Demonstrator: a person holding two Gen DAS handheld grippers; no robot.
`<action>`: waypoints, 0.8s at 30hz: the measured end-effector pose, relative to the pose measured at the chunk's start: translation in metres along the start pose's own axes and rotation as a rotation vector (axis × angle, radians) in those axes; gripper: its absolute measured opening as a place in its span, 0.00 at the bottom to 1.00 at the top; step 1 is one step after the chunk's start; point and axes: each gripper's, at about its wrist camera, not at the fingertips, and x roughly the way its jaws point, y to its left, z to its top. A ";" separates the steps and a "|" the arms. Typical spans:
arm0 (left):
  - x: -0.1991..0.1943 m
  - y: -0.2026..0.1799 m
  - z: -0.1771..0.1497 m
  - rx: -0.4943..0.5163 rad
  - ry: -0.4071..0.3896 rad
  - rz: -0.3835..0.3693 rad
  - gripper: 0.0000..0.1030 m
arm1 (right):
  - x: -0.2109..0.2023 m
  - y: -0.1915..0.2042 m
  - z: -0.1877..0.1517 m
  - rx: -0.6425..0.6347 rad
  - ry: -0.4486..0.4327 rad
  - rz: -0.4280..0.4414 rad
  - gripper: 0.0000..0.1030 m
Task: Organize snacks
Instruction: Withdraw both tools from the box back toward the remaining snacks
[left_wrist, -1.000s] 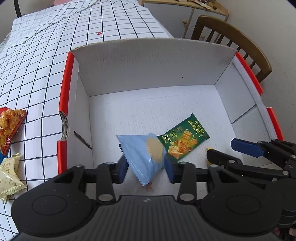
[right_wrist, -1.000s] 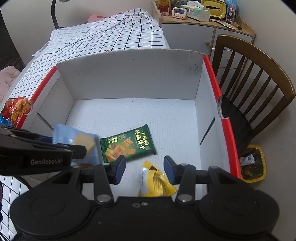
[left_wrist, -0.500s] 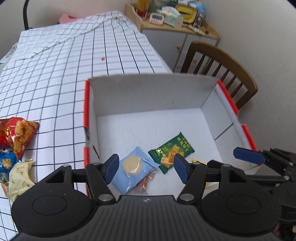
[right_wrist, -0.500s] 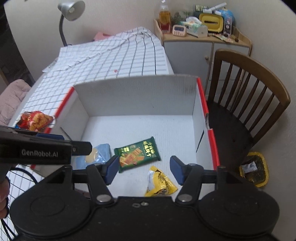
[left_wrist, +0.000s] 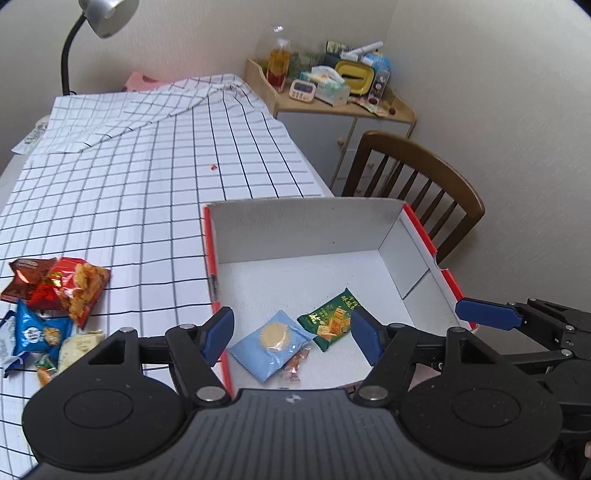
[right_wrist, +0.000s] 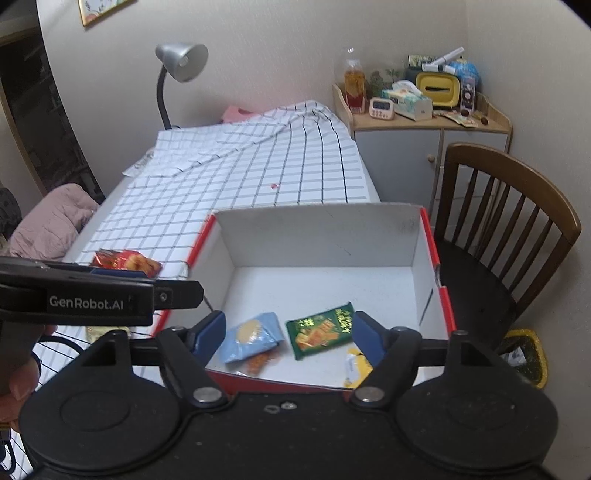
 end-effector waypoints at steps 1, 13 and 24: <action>-0.004 0.003 -0.001 -0.002 -0.007 -0.003 0.67 | -0.003 0.004 0.000 0.002 -0.008 0.004 0.75; -0.065 0.047 -0.017 -0.034 -0.103 0.001 0.78 | -0.030 0.063 -0.006 -0.054 -0.111 0.036 0.92; -0.100 0.116 -0.042 -0.101 -0.141 0.029 0.88 | -0.031 0.118 -0.019 -0.059 -0.154 0.114 0.99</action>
